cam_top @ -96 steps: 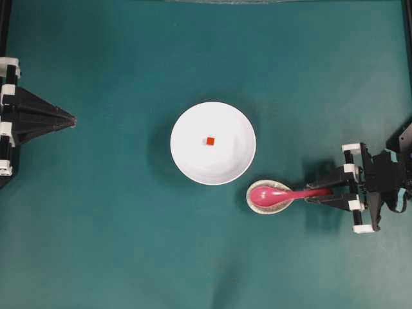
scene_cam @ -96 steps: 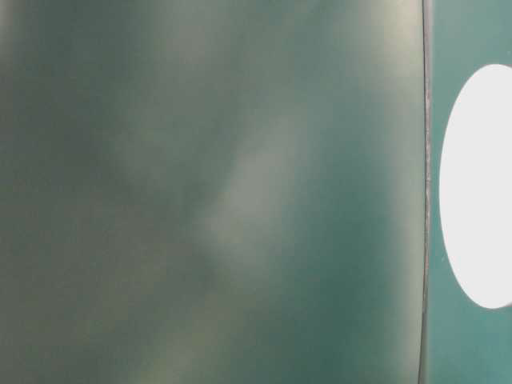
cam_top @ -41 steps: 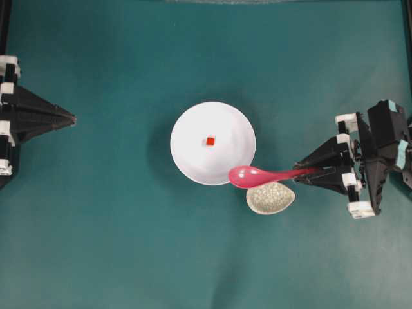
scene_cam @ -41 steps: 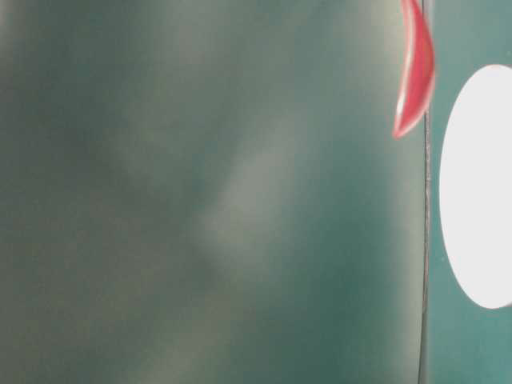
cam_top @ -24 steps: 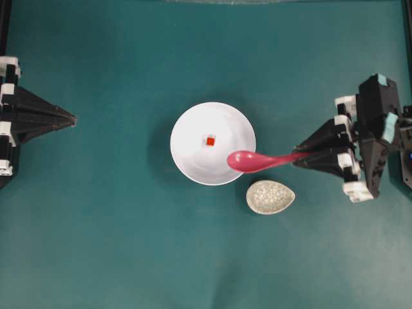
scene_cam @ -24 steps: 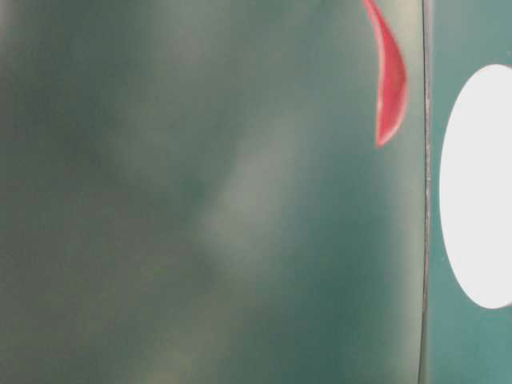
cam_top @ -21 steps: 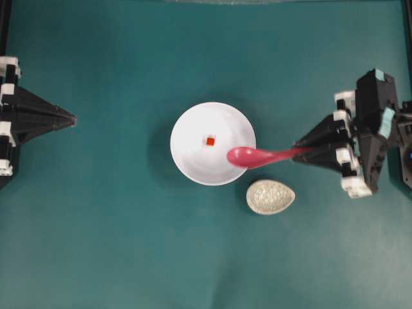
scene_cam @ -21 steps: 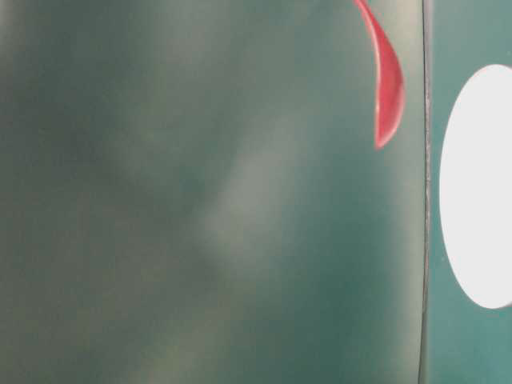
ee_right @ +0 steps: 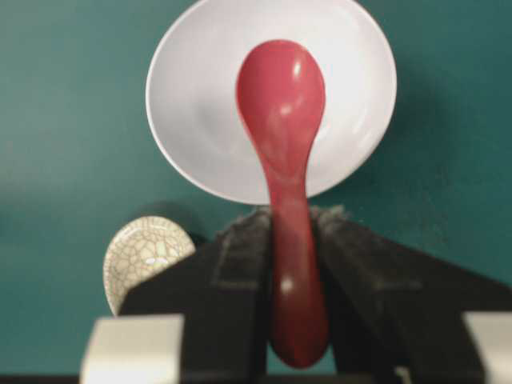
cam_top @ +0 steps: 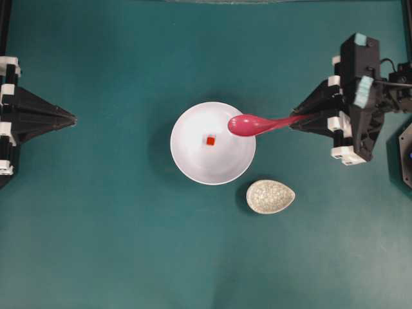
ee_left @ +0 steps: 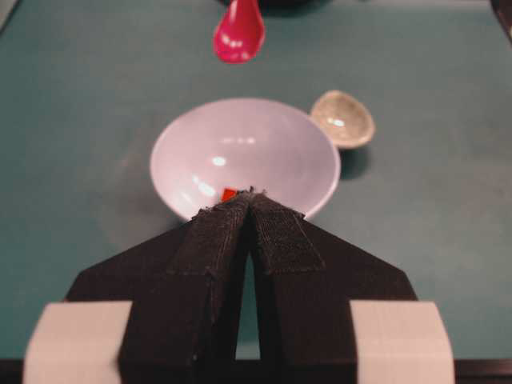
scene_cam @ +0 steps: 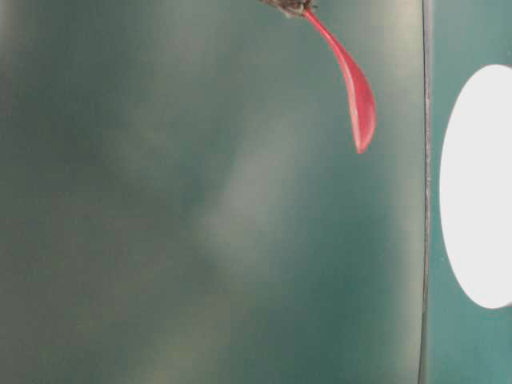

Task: Grip the spoon and scoop the red block from the bowl with right arm.
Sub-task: 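Lower the spoon bowl into the white bowl beside the red cube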

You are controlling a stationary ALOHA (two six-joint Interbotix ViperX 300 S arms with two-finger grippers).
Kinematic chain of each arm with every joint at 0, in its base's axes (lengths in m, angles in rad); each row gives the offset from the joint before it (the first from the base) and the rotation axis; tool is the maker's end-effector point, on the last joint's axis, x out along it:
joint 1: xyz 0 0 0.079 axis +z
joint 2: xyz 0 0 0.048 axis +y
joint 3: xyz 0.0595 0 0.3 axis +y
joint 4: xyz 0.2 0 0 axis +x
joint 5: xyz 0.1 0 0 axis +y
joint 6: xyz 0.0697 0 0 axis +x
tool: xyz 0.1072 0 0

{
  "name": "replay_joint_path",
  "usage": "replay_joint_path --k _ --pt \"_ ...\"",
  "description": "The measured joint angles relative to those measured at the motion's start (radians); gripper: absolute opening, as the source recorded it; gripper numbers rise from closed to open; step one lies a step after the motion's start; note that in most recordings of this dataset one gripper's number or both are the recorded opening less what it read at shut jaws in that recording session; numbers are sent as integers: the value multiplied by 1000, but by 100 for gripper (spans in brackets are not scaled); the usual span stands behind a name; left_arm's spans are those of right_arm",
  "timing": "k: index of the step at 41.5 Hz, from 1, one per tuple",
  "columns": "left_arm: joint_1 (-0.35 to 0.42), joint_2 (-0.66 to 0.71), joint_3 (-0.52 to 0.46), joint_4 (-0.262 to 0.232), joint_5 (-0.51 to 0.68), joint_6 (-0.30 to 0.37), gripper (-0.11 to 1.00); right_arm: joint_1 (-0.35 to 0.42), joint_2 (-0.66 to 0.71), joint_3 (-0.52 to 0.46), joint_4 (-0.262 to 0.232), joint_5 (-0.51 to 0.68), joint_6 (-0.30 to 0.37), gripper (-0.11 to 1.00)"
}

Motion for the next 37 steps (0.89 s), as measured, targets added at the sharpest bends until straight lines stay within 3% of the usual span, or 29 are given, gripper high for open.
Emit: replay_joint_path --k 6,18,37 --pt "2 0 0 0 2 2 0 0 46 -72 -29 75 3 24" --pt "2 2 0 0 2 2 0 0 170 -202 -34 183 5 24" --pt "2 2 0 0 0 0 0 0 270 -284 -37 273 5 24"
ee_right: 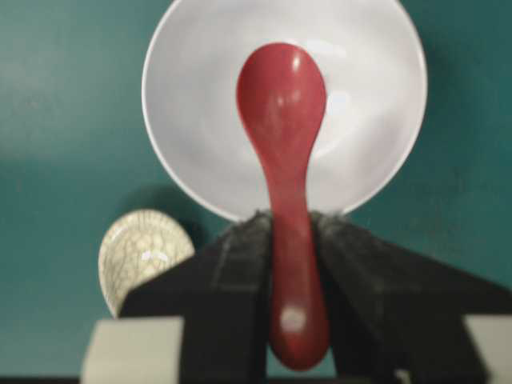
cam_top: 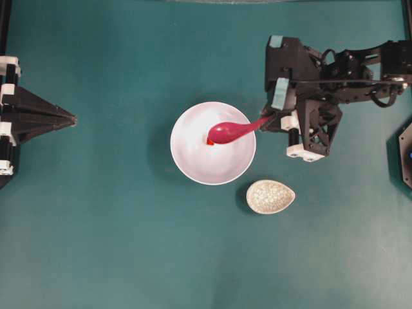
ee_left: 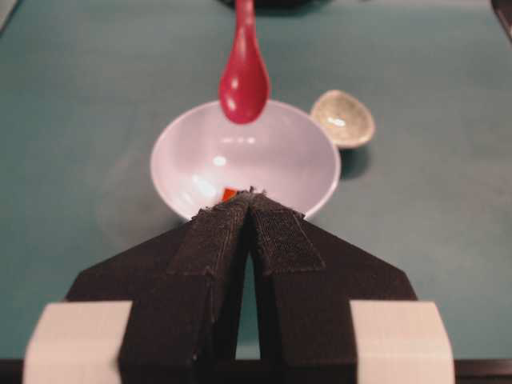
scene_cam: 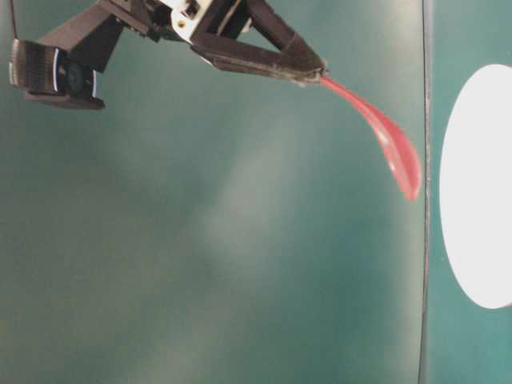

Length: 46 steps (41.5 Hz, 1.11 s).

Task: Grip the spoon and scoop the red block from the bowl with right arm.
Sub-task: 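Lower the spoon bowl into the white bowl beside the red cube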

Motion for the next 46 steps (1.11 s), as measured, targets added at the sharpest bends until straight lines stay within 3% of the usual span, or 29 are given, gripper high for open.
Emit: replay_joint_path --k 25,46 --pt "-2 -2 0 2 -2 2 0 0 20 -18 -26 152 15 24" --pt "0 -3 0 0 -2 2 0 0 144 -123 -121 210 41 24"
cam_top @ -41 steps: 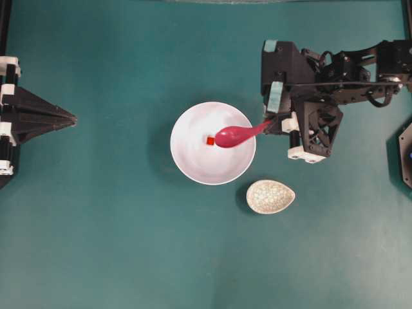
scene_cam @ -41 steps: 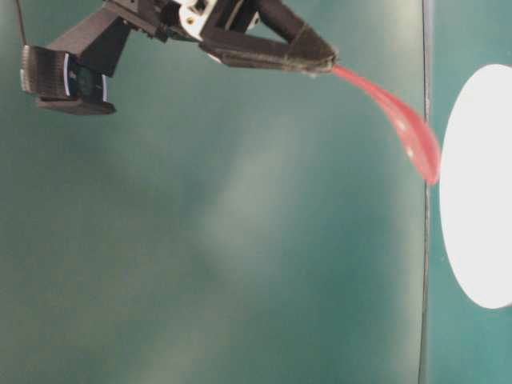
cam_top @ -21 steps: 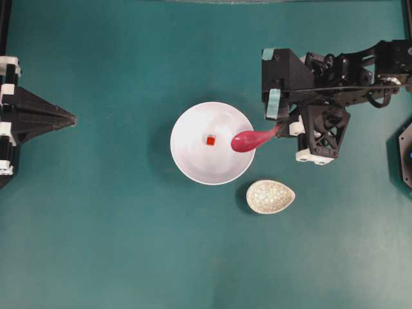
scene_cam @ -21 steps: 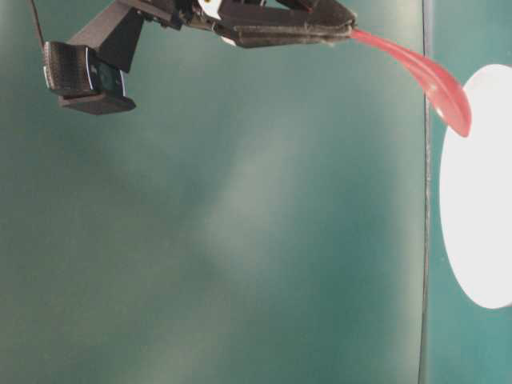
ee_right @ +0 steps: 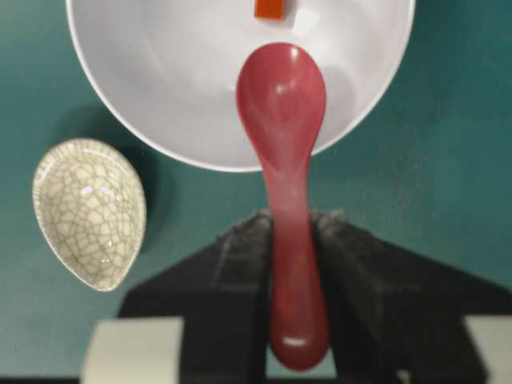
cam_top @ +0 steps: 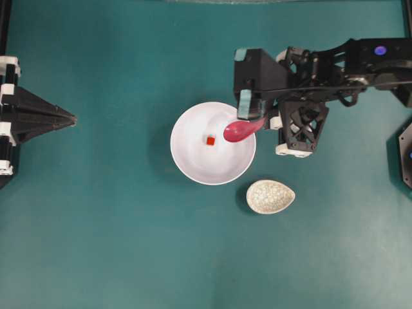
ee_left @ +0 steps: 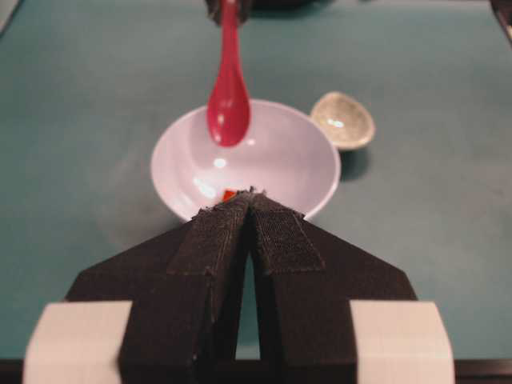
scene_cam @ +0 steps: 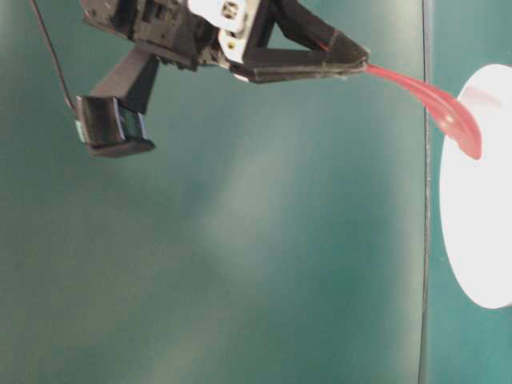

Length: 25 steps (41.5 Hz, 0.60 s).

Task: Grip the spoon and scoop the red block from the bowl with right arm.
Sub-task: 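Lower the spoon bowl into the white bowl beside the red cube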

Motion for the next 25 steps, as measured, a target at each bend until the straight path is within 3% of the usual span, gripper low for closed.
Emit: replay_joint_path --k 25 --pt "-2 0 0 0 0 0 0 0 66 -28 -5 14 -8 24"
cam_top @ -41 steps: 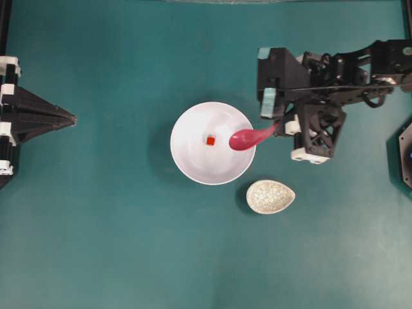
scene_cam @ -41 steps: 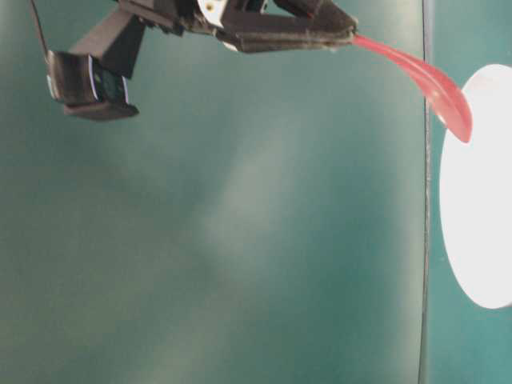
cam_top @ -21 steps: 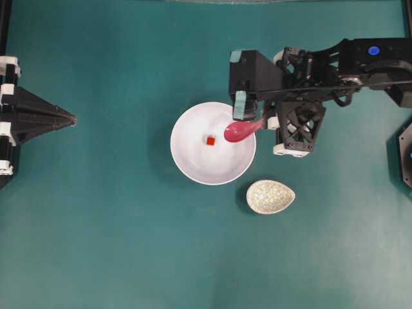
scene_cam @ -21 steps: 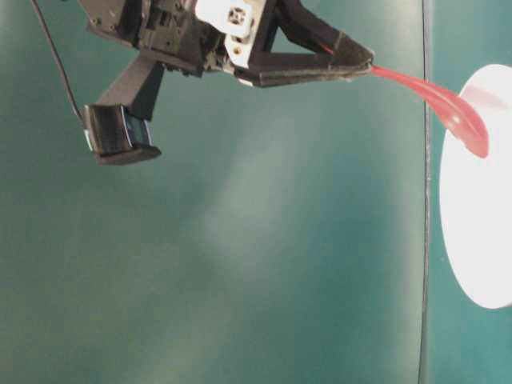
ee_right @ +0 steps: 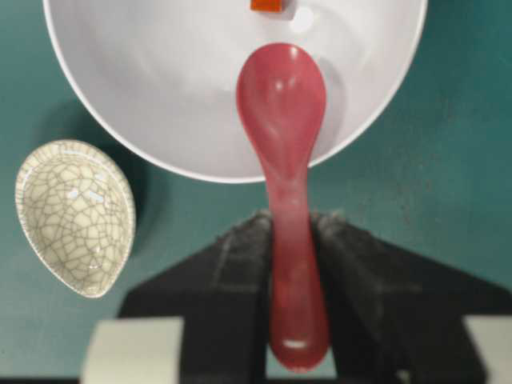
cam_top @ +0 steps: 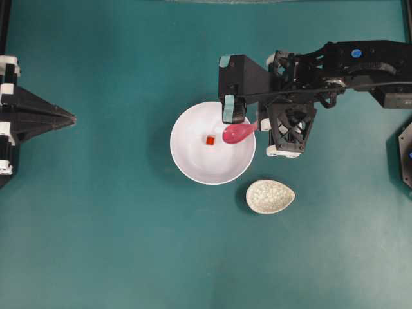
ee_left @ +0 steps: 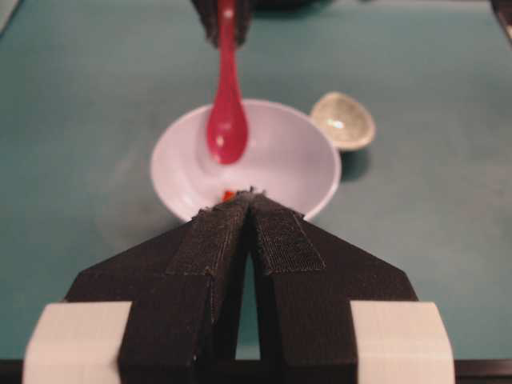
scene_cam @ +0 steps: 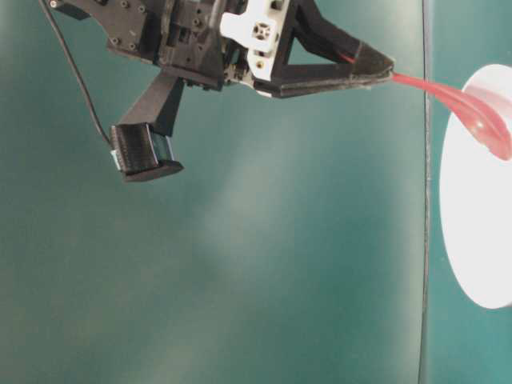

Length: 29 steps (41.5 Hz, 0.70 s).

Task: Grip the spoon and scoop the red block from the bowl with right arm.
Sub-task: 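Lower the spoon bowl into the white bowl beside the red cube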

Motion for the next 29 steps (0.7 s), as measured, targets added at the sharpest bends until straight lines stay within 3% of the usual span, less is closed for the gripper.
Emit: replay_joint_path --k 29 --pt "2 0 0 2 0 2 0 18 63 -12 0 -40 -3 24"
